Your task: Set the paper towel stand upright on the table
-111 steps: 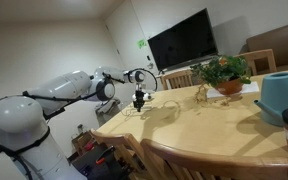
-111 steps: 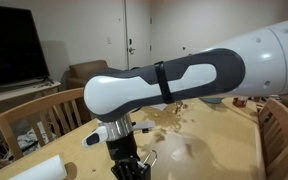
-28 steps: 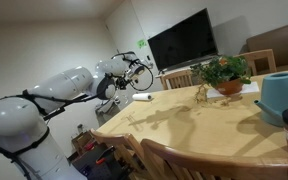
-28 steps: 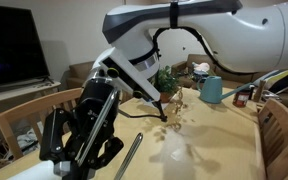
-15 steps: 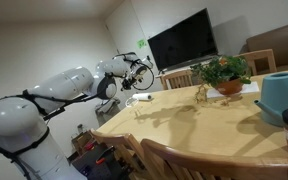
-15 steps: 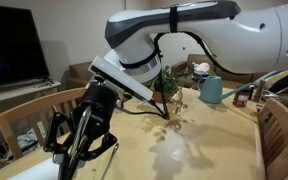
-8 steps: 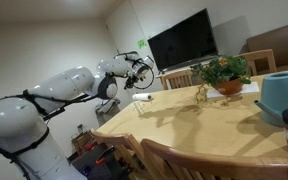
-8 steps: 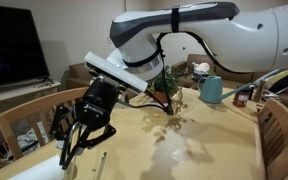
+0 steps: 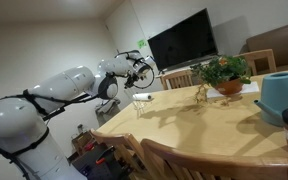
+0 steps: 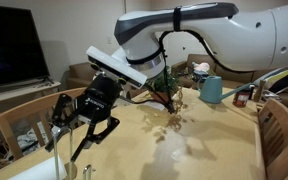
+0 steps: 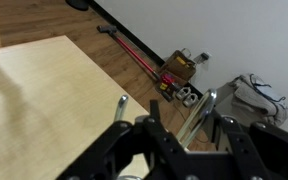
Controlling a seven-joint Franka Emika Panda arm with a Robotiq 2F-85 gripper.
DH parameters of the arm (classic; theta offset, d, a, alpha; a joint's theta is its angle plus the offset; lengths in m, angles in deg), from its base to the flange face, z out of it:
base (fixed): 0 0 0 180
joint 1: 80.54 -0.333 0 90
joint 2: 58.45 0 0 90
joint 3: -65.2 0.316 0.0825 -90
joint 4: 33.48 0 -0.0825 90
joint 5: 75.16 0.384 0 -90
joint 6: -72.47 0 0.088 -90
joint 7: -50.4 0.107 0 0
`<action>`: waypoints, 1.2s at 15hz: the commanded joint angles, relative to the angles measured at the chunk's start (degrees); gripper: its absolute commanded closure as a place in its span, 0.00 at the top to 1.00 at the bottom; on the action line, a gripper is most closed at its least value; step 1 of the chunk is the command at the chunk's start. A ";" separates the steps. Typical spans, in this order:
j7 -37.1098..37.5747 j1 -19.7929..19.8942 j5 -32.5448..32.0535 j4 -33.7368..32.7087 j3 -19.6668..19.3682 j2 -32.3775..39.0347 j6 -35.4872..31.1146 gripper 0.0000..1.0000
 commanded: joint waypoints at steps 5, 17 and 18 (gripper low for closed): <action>1.68 0.56 2.05 0.82 0.32 -0.97 -1.37 1.00; -2.70 2.84 2.65 0.96 -0.53 -2.15 -5.83 1.00; -3.87 3.20 2.62 1.14 -0.55 -2.34 -7.21 1.00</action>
